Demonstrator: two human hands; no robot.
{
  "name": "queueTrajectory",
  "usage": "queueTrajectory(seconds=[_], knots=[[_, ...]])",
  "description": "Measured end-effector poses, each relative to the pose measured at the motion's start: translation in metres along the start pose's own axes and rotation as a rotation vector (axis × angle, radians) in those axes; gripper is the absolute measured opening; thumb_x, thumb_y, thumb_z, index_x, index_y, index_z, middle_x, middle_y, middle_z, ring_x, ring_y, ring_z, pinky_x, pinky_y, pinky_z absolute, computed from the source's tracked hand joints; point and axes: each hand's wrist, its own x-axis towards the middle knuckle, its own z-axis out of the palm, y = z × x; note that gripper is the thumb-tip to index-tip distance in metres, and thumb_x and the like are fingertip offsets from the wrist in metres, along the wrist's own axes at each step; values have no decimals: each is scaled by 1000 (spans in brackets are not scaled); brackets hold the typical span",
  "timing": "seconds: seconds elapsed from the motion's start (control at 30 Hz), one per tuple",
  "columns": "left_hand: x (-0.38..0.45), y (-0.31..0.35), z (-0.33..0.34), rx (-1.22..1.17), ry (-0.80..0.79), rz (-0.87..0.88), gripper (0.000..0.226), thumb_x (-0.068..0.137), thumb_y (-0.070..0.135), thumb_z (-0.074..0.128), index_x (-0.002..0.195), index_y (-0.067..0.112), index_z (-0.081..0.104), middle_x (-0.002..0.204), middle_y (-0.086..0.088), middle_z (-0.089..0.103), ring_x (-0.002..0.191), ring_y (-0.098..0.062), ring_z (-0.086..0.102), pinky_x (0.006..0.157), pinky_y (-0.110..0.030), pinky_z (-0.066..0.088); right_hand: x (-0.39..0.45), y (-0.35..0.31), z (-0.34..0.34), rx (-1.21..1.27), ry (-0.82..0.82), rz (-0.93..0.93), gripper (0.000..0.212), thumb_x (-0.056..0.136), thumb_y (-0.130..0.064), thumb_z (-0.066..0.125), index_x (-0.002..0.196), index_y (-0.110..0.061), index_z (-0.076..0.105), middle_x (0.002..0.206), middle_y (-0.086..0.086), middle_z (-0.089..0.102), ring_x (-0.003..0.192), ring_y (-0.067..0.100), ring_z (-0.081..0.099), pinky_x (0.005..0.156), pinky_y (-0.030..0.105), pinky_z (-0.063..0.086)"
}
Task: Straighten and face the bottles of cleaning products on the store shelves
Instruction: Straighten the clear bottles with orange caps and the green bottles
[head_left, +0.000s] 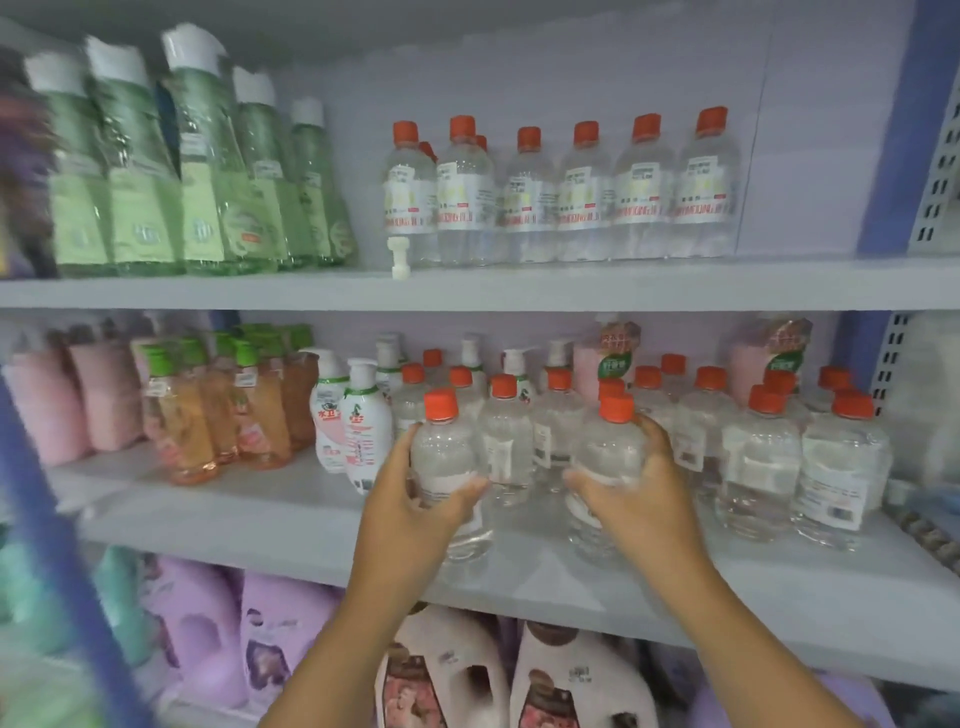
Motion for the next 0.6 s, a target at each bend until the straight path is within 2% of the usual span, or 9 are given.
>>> queueTrajectory(seconds=[0.1,0.2,0.3,0.37,0.47,0.5,0.53,0.6], knots=[[22,-13,-51,108,87,-8,80,72,49,90,140,49,48,120,14,72,101,-12,74,90,-42,61,-8,-32,49,35,-48,-10,98,50,-70,81,136,-51,38,117,-27,56,103,-1,58,75,15,43],[40,-37,-87,212,177,-10,79,76,43,88,143,40,47,125,9,69,110,-18,69,98,-45,55,-10,-53,106,49,-138,-37,89,56,-63,87,132,-53,42,118,-26,60,104,-1,60,74,10,43],[59,-63,-117,236,236,6,65,78,44,86,133,39,51,118,14,67,108,-14,65,87,-35,51,-9,-54,164,3,-142,-73,92,67,-52,90,144,-36,44,135,-13,53,121,5,54,91,14,45],[72,-75,-129,221,229,0,65,79,44,85,133,42,51,118,16,66,105,-12,64,82,-30,48,-7,-49,193,-62,-110,-73,93,69,-51,90,147,-31,44,136,-7,43,126,10,48,97,18,40],[96,-84,-137,205,189,49,61,81,36,86,122,60,48,105,24,69,94,1,67,75,-17,49,0,-44,218,-253,-45,-108,98,71,-60,85,152,-28,41,142,0,45,135,20,44,108,33,44],[104,-85,-139,209,156,66,62,81,32,86,118,63,47,103,22,71,92,2,68,75,-19,51,4,-44,222,-279,-53,-95,103,72,-60,84,156,-27,35,148,2,43,139,23,42,110,39,44],[109,-86,-140,203,118,62,67,82,29,87,122,63,46,109,16,72,96,1,69,79,-26,56,7,-45,224,-268,-79,-64,107,74,-58,84,159,-27,28,155,3,38,143,24,40,112,42,43],[110,-85,-139,206,90,23,83,82,31,87,145,50,37,136,-1,63,119,-16,64,98,-46,55,8,-43,219,-260,-104,-48,111,77,-55,83,163,-28,18,159,2,30,144,23,40,110,41,45]])
